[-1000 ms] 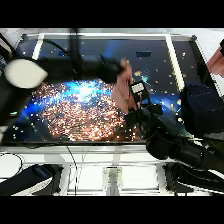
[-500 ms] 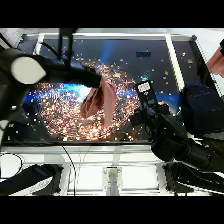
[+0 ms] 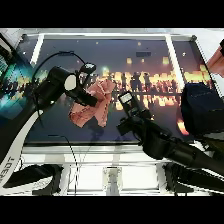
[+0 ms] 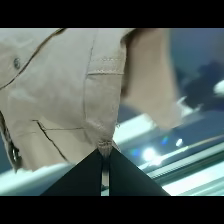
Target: Fold the clothes and pants, and hang the long-sleeved shirts on hangers.
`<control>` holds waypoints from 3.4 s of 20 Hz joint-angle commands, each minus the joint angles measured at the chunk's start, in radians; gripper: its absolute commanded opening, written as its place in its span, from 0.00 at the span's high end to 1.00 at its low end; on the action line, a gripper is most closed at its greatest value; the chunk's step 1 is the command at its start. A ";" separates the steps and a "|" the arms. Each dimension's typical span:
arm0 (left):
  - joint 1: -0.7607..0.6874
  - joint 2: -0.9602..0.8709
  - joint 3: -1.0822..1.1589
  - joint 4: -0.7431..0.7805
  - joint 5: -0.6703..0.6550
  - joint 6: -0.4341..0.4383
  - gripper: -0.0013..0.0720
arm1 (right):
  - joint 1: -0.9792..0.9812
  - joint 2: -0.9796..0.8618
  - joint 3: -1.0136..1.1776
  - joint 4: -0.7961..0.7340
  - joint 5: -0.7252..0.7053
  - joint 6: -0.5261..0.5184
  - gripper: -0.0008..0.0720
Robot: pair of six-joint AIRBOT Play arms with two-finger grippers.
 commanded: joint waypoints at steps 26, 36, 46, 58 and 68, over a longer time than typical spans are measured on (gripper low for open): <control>0.158 -0.039 -0.011 0.054 -0.101 0.056 0.94 | -0.207 -0.627 0.323 0.676 -0.226 -0.674 0.11; 0.158 -0.039 -0.011 0.054 -0.094 0.055 0.94 | -0.231 -0.688 0.349 0.835 -0.257 -0.716 0.24; 0.159 0.001 -0.010 0.071 -0.097 0.127 0.94 | -0.388 -0.608 0.349 0.829 -0.194 -0.609 0.98; 0.182 0.561 -0.010 0.124 0.292 0.319 0.94 | -0.486 0.154 0.349 0.583 -0.238 -0.815 0.98; 0.182 0.772 -0.010 0.010 0.281 0.318 0.94 | -0.486 0.465 0.350 0.673 0.167 -1.039 0.98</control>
